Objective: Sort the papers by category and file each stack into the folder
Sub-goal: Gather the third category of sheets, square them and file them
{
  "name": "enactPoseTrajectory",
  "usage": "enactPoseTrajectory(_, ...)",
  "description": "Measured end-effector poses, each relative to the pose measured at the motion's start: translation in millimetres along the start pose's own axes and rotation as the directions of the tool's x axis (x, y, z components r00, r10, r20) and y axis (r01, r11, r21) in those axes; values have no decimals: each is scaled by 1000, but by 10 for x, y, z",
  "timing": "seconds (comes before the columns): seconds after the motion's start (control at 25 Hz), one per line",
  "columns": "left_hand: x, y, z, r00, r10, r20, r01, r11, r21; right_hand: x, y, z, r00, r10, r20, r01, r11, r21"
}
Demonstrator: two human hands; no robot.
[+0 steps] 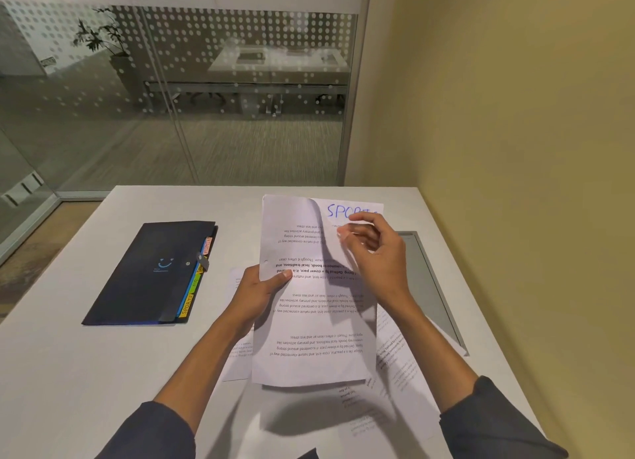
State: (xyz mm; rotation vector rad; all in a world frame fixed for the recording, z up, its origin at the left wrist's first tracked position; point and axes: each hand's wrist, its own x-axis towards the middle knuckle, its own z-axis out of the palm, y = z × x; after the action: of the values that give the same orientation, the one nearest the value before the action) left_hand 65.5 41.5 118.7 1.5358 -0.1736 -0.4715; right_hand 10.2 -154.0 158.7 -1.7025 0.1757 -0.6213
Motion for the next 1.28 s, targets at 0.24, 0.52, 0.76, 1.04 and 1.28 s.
enactPoseTrajectory(0.24, -27, 48, 27, 1000, 16, 0, -16, 1000, -4, 169, 54, -128, 992, -101, 69, 122, 823, -555)
enactPoseTrajectory(0.52, -28, 47, 38, 999, 25, 20, -25, 1000, -4, 316, 52, -286, 984, -42, 176, 173, 490, -854)
enactPoseTrajectory(0.76, -6, 46, 31, 999, 26, 22, -26, 1000, 2, 267, 101, -238, 924, -360, 130, 289, 433, -854)
enactPoseTrajectory(1.04, 6, 25, 0, 999, 21, -34, -19, 999, 34, 119, -55, -141, 989, -151, -5, 133, 890, -437)
enactPoseTrajectory(1.28, 11, -9, -12, 999, 15, -45, -13, 999, 32, 69, -154, -41, 980, 167, 106, -172, 984, 42)
